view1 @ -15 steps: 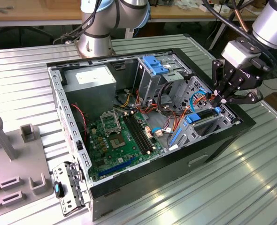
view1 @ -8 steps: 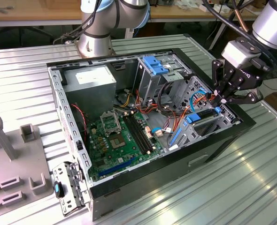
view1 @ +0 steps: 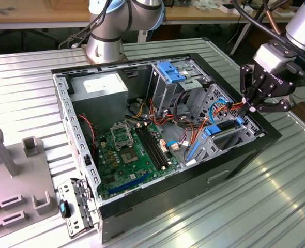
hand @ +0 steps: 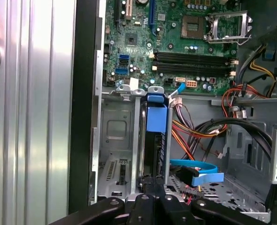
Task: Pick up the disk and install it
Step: 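Insert the first disk wire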
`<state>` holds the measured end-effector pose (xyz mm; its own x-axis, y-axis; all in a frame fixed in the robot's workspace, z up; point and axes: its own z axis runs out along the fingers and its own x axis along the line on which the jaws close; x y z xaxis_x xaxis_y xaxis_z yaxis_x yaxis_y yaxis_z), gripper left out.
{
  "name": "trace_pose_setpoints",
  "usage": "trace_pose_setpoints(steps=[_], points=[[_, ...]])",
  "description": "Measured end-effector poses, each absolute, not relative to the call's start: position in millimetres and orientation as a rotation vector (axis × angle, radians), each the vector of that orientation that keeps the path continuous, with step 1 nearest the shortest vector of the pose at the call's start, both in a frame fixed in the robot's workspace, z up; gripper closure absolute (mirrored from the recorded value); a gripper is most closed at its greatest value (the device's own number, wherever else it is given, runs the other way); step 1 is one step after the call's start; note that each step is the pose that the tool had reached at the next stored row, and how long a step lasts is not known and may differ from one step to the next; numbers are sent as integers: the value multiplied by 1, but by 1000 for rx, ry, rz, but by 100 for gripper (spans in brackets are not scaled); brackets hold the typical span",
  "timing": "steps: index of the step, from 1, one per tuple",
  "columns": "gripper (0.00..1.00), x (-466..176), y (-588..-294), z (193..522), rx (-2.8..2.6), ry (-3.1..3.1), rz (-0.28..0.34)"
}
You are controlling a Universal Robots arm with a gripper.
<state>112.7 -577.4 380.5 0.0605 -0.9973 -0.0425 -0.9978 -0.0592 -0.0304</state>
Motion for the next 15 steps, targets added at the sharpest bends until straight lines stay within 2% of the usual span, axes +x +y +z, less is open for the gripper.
trace_pose_setpoints(steps=[15], points=[[89,114,-577,380,-2387,1964,21]])
